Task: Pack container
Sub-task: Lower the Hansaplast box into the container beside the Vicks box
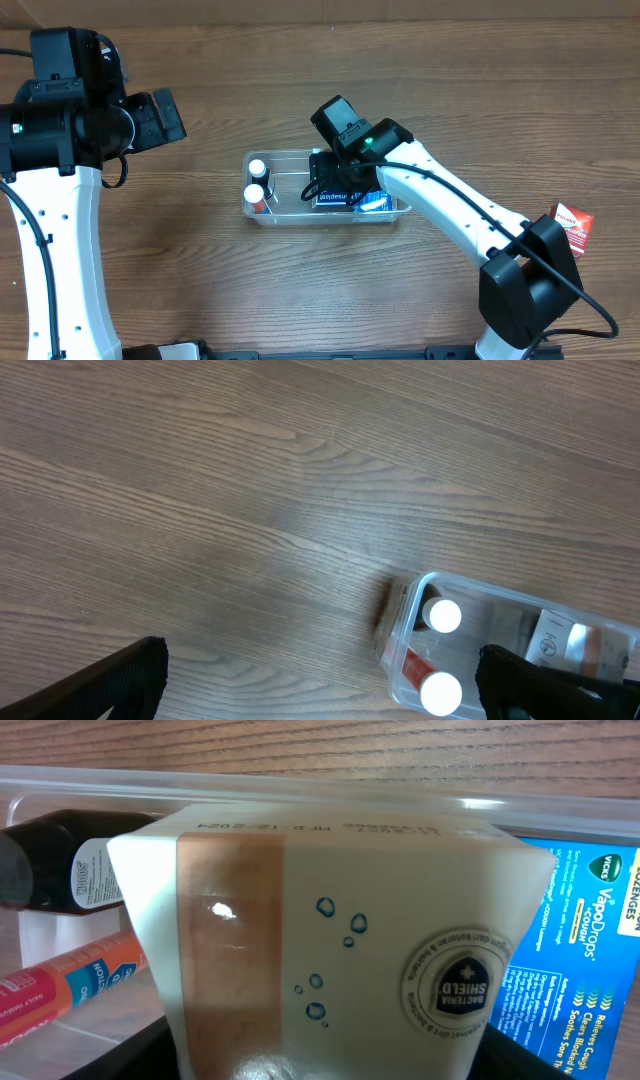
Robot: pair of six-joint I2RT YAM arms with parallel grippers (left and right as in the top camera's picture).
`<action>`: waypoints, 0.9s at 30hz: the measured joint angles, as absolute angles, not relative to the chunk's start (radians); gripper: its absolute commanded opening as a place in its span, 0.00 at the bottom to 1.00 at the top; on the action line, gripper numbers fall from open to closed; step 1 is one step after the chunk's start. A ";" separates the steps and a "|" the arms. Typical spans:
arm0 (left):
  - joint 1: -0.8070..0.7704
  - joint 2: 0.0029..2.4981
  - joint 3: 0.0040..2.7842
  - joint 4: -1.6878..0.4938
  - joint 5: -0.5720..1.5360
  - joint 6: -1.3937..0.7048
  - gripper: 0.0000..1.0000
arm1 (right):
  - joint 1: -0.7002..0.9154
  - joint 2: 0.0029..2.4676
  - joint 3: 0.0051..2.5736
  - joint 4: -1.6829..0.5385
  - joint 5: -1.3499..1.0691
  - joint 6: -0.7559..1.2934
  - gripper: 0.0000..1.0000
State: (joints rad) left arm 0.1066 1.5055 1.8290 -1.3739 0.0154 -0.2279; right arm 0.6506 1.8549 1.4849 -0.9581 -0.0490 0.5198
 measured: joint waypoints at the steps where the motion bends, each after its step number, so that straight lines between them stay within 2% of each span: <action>1: 0.107 1.505 1.829 -1.374 0.015 -0.228 1.00 | 0.651 1.855 1.485 -0.958 -0.049 0.521 0.73; 5: 0.107 1.505 1.829 -1.374 0.015 -0.228 1.00 | 0.650 1.856 1.472 -0.947 -0.049 0.523 0.78; 7: 0.107 1.505 1.829 -1.374 0.015 -0.228 1.00 | 0.650 1.856 1.465 -0.944 -0.049 0.527 0.98; 8: 0.107 1.505 1.829 -1.374 0.015 -0.228 1.00 | 0.650 1.856 1.465 -0.944 -0.049 0.526 1.00; 17: 0.107 1.505 1.829 -1.377 0.015 -0.228 1.00 | 0.650 1.856 1.465 -0.954 -0.039 0.524 1.00; 20: 0.107 1.505 1.829 -1.378 0.015 -0.228 1.00 | 0.635 1.854 1.507 -1.122 0.055 0.525 1.00; 23: 0.107 1.505 1.829 -1.381 0.015 -0.228 1.00 | 0.517 1.779 1.640 -1.227 0.153 0.539 1.00; 27: 0.107 1.505 1.829 -1.381 0.015 -0.228 1.00 | 0.142 1.533 1.708 -1.323 0.218 0.550 1.00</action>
State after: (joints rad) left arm 0.1066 1.5055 1.8290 -1.3808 0.0151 -0.2279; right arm 0.1421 1.5333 1.7081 -1.3231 0.2180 0.5495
